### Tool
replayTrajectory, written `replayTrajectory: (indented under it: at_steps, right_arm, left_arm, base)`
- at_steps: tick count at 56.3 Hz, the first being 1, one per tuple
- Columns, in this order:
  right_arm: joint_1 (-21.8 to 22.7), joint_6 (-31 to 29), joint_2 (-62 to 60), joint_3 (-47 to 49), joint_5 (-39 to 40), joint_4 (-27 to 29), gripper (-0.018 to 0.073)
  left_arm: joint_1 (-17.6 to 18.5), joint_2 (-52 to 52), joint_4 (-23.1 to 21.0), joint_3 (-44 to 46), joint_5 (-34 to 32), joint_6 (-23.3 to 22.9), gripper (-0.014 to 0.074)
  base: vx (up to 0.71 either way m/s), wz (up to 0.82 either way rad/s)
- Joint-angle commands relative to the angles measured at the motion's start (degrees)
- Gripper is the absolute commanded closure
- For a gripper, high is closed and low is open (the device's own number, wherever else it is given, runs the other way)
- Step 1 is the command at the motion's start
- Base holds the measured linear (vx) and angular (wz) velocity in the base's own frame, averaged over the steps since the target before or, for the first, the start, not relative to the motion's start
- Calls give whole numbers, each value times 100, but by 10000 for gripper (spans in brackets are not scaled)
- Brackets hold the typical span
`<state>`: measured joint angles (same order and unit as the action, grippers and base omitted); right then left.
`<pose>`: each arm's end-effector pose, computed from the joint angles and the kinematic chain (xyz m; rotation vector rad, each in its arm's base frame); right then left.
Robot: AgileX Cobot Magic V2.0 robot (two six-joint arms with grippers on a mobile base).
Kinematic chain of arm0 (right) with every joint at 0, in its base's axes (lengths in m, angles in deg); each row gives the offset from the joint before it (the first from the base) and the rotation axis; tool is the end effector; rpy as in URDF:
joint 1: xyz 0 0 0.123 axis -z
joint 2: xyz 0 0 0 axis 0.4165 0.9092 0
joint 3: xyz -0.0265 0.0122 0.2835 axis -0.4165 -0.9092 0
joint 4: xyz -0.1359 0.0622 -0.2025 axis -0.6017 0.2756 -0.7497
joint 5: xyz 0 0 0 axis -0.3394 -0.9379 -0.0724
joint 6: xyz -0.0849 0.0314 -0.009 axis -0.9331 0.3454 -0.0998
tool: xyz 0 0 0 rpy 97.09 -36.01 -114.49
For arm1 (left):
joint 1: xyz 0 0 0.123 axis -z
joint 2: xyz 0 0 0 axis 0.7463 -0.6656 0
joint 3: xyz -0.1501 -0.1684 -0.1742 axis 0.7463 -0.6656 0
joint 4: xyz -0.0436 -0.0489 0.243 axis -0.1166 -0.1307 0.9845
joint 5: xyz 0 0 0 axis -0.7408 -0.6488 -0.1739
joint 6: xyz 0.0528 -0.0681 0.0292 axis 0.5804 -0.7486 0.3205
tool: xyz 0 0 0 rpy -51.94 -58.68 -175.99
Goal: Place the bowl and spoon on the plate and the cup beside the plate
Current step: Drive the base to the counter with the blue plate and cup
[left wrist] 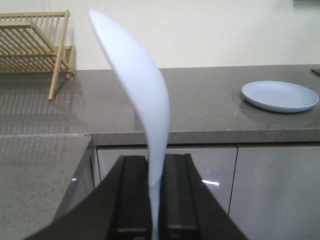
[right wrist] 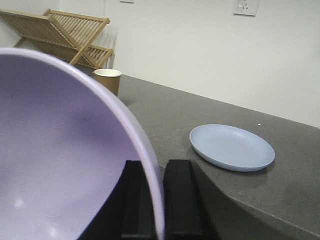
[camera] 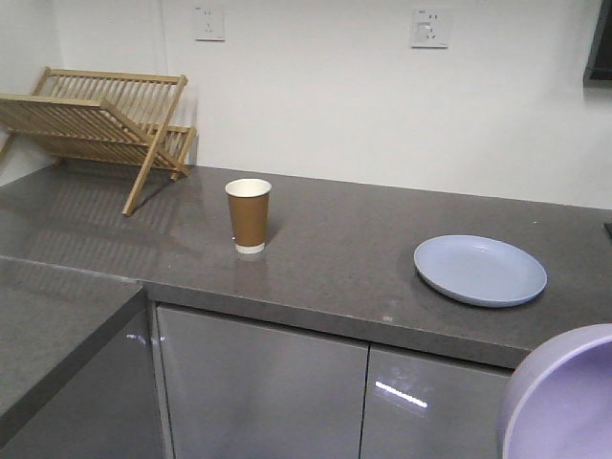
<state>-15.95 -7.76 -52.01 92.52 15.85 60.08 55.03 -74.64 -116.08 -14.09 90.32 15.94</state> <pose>0.0863 0.0208 0.3471 -0.2610 1.6116 0.1011 0.0998 -0.0295 0.3558 0.2384 1.6644 -0.2550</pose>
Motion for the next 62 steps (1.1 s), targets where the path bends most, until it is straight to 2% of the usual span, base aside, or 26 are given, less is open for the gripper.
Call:
replayTrajectory:
  at_steps: [1, 62]
  right_arm:
    - [35, -42, 31, 155, 352, 205, 568]
    - [34, -42, 31, 155, 353, 205, 568]
  left_arm:
    - [39, -4, -147, 144, -372, -15, 599]
    - [39, -4, -147, 144, -372, -15, 599]
  base:
    - [28, -28]
    - [34, -18]
